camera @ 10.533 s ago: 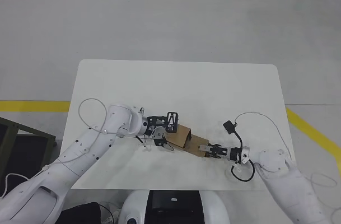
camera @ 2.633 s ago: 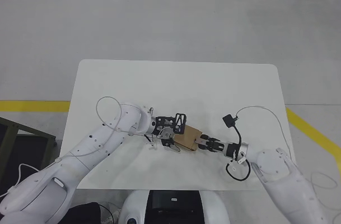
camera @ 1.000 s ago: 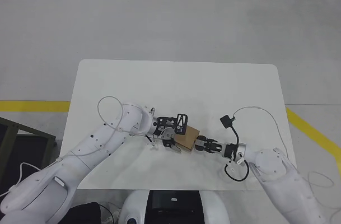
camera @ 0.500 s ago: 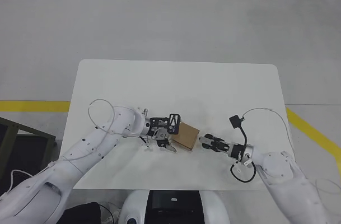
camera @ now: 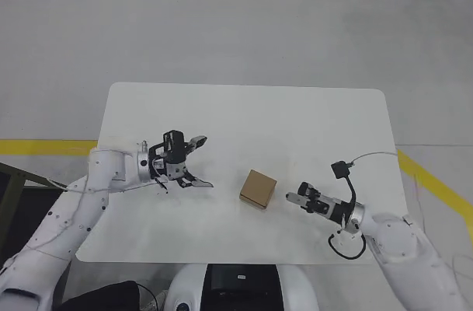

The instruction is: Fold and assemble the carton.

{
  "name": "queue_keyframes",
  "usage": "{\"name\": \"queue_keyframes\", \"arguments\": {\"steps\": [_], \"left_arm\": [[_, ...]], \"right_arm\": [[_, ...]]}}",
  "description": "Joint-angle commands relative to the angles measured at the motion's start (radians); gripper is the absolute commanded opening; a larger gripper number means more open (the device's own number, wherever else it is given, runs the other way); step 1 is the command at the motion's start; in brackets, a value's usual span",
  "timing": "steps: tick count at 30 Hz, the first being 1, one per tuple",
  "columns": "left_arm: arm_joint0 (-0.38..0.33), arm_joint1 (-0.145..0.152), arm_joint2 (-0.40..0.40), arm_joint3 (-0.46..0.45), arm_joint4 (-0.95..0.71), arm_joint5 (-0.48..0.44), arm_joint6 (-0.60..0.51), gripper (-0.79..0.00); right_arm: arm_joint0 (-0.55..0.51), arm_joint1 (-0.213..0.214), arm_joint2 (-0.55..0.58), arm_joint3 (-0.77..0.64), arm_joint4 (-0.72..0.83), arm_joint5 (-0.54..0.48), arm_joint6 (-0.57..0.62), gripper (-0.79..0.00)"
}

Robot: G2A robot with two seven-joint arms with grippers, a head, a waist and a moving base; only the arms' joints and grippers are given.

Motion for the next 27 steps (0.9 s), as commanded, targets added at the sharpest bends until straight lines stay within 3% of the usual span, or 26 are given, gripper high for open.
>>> {"name": "queue_keyframes", "arguments": {"steps": [1, 3, 15, 21, 27], "left_arm": [[0.014, 0.007, -0.039, -0.012, -0.026, 0.025, -0.040, 0.000], [0.025, 0.014, -0.086, -0.002, -0.060, 0.071, -0.082, 0.000], [0.074, 0.037, -0.272, 0.007, -0.294, 0.133, -0.143, 0.000], [0.076, 0.038, -0.280, 0.009, -0.303, 0.136, -0.147, 0.000], [0.076, 0.038, -0.280, 0.009, -0.303, 0.136, -0.147, 0.000]], "right_arm": [[-0.016, 0.001, 0.008, -0.019, -0.019, -0.017, -0.012, 0.000], [-0.032, 0.003, 0.017, -0.039, -0.041, -0.030, -0.025, 0.000], [-0.109, 0.009, 0.040, -0.131, -0.125, -0.065, -0.063, 0.000], [-0.138, 0.011, 0.027, -0.183, -0.160, -0.072, -0.054, 0.000], [-0.145, 0.010, -0.052, -0.228, -0.135, -0.064, 0.037, 0.000]]}}
